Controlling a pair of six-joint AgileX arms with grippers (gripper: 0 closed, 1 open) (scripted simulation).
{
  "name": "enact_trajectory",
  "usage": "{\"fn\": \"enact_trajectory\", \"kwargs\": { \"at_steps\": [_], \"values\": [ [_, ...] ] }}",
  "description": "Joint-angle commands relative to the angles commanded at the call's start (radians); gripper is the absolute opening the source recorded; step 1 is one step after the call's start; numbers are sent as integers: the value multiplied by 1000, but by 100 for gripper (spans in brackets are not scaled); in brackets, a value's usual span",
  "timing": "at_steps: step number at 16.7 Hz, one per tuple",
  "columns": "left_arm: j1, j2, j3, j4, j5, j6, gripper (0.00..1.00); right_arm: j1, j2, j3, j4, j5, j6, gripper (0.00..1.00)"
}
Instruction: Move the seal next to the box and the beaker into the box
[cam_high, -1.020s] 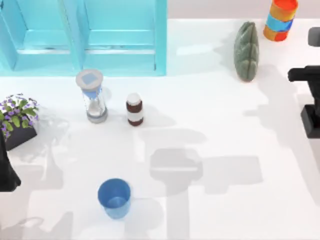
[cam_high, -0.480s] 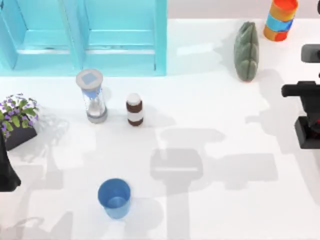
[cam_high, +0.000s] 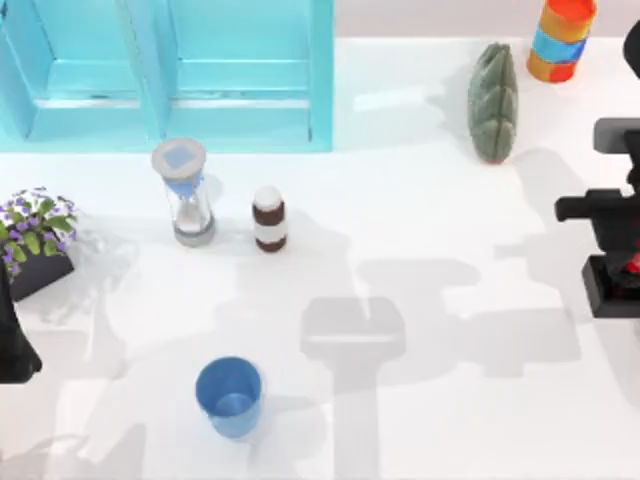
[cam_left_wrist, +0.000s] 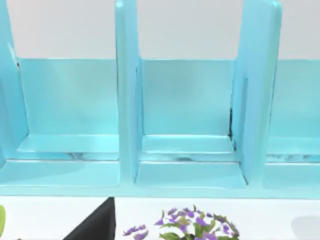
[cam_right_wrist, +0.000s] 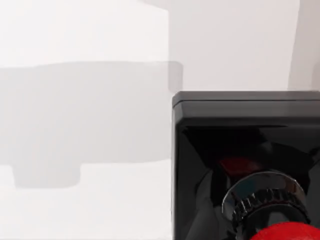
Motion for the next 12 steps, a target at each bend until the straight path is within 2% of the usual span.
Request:
{"fn": "enact_trajectory", "kwargs": {
  "at_steps": [12],
  "values": [
    [0,0,0,0,0,0,100,0,0,0,0,0,0,90]
  ]
}}
